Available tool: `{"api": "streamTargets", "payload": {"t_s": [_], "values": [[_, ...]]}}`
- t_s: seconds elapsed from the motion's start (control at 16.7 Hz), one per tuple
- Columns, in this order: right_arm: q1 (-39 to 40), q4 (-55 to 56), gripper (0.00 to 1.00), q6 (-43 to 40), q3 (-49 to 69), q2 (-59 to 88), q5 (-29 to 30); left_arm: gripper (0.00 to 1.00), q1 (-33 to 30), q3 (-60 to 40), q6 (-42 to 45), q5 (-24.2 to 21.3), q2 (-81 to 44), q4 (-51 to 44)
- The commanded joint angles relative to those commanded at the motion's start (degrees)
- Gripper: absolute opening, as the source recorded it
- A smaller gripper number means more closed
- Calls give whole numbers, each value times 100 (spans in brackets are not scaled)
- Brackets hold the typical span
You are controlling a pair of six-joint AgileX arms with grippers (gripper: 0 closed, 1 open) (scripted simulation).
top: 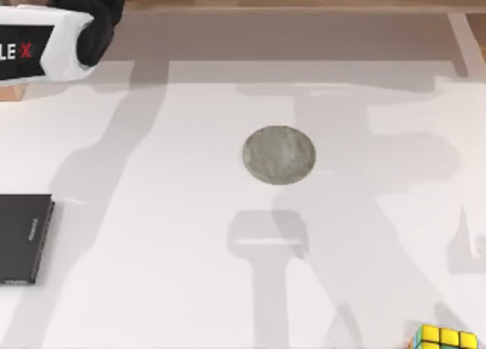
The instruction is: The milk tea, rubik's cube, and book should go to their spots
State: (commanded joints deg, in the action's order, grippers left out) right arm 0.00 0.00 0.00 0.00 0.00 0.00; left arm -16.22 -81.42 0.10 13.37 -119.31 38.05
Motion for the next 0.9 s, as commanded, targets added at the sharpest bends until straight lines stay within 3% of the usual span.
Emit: {"api": "streamTargets", "payload": {"t_s": [0.12, 0.9], "values": [[0, 0, 100, 0, 0, 0, 0, 100, 0, 0, 0, 0, 0, 0], [0, 0, 100, 0, 0, 0, 0, 2, 0, 0, 0, 0, 0, 0]]}}
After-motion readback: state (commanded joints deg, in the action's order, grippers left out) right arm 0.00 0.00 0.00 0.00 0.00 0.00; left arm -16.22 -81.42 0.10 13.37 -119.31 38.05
